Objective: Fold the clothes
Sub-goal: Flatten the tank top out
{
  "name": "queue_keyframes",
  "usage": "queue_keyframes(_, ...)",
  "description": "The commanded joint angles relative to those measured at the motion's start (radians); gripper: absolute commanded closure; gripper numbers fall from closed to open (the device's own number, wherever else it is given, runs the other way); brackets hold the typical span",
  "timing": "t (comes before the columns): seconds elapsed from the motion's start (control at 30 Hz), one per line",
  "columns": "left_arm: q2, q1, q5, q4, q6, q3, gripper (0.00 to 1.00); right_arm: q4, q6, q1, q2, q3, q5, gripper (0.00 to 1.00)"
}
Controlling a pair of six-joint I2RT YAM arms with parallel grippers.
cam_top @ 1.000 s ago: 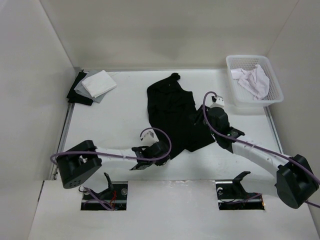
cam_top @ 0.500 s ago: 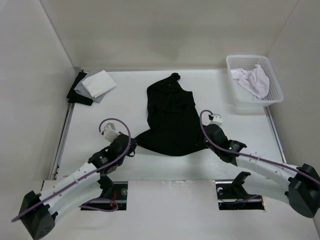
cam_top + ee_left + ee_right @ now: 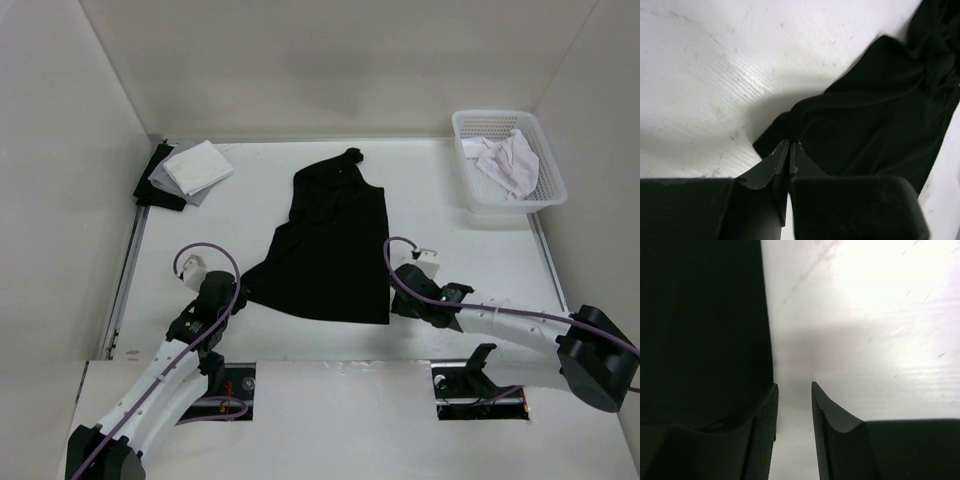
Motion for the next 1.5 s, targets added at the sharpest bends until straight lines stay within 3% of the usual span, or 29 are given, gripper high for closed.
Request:
queue_keyframes(0.0,-0.009,-0.01,0.051,0.071,0.032,-0.022,0.98,-0.027,0.101,0.059,0.014,0.026,-0.01,0.63)
queue_keyframes(0.23,-0.007,-0.012,0.061,0.097,0.038,-0.035,0.98,-0.022,0.189,0.133,0.022,-0.004,-0.038,0.61)
queue_keyframes(0.43,-0.006,-0.012,0.077,0.122,0.032,-0.048,0.98,-0.033,0.22,0.137,0.002,-0.027,-0.044,0.7)
queue_keyframes(0.83,-0.004,-0.014,0.077,0.122,0.046,-0.034,0.98,-0.022,0.257,0.16,0.005,-0.06,-0.077,0.77)
queue_keyframes(1.1,-0.007,-0.021,0.074,0.123,0.052,0.01,0.98,-0.032,0.269,0.172,-0.096,-0.052,0.002,0.97)
queue_keyframes(1.27,-0.073,-0.03,0.06,0.07,0.162,0.217,1.0,-0.159,0.09,0.209,-0.306,0.138,0.187,1.0)
queue_keyframes(1.37,-0.113,-0.046,0.02,0.016,0.225,0.45,1.0,-0.268,-0.091,0.231,-0.406,0.384,0.335,1.0)
queue_keyframes(1.47,-0.118,-0.073,-0.035,0.043,0.267,0.671,1.0,-0.273,-0.3,0.275,-0.42,0.657,0.473,1.0)
